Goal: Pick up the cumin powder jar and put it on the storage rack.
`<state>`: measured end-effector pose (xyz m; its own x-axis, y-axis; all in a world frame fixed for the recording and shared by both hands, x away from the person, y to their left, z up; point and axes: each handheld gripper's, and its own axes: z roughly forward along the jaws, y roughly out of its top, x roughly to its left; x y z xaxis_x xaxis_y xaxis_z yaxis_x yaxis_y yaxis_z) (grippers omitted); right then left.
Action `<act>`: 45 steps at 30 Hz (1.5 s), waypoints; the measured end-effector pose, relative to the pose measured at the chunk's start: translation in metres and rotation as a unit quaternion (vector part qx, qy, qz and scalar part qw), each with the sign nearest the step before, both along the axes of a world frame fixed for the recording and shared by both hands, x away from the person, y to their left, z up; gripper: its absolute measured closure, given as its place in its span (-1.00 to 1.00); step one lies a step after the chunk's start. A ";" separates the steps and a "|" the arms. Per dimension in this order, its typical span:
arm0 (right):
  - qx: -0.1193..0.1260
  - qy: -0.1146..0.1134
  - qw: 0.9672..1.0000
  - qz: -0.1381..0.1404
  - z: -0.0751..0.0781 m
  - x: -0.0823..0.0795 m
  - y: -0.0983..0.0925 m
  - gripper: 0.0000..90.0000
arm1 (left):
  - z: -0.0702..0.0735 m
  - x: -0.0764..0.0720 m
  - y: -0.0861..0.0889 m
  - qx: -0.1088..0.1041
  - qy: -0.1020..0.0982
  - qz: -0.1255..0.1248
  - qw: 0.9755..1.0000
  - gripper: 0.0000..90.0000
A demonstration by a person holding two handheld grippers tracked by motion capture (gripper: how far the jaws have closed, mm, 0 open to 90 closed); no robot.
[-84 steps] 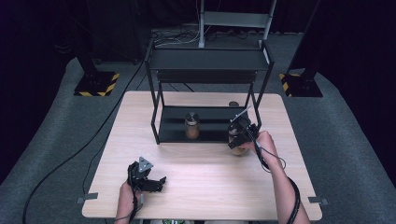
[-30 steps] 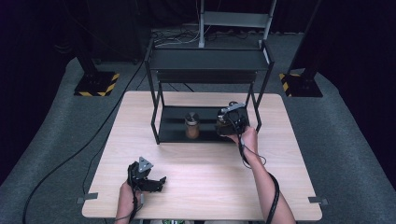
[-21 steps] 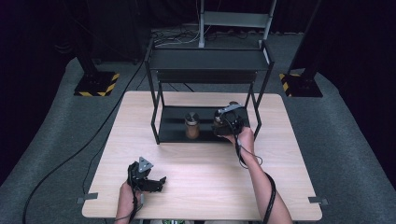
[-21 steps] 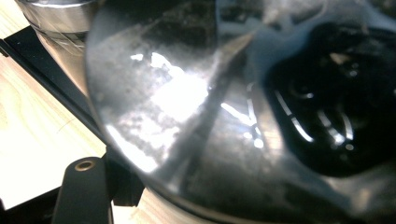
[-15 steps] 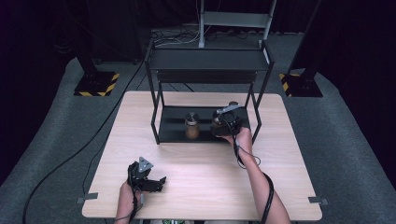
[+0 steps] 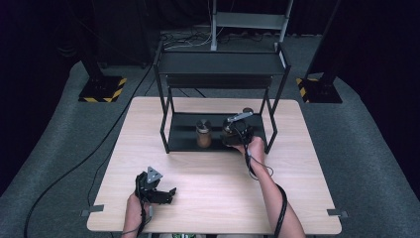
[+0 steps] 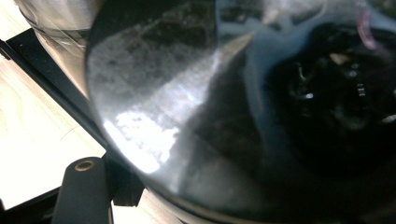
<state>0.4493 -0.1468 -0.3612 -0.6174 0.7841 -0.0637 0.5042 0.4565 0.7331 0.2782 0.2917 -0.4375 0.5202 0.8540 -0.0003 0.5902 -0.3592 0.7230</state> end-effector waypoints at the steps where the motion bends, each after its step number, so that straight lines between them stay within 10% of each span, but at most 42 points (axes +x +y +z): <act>1: 0.001 0.000 1.000 0.000 -0.001 0.000 0.000 -0.33 | 0.000 0.000 0.000 0.000 0.000 0.000 1.000 -0.97; 45: 0.005 -0.009 1.000 0.005 -0.016 0.004 0.012 -0.33 | 0.000 0.000 0.000 0.000 0.000 0.000 1.000 -0.97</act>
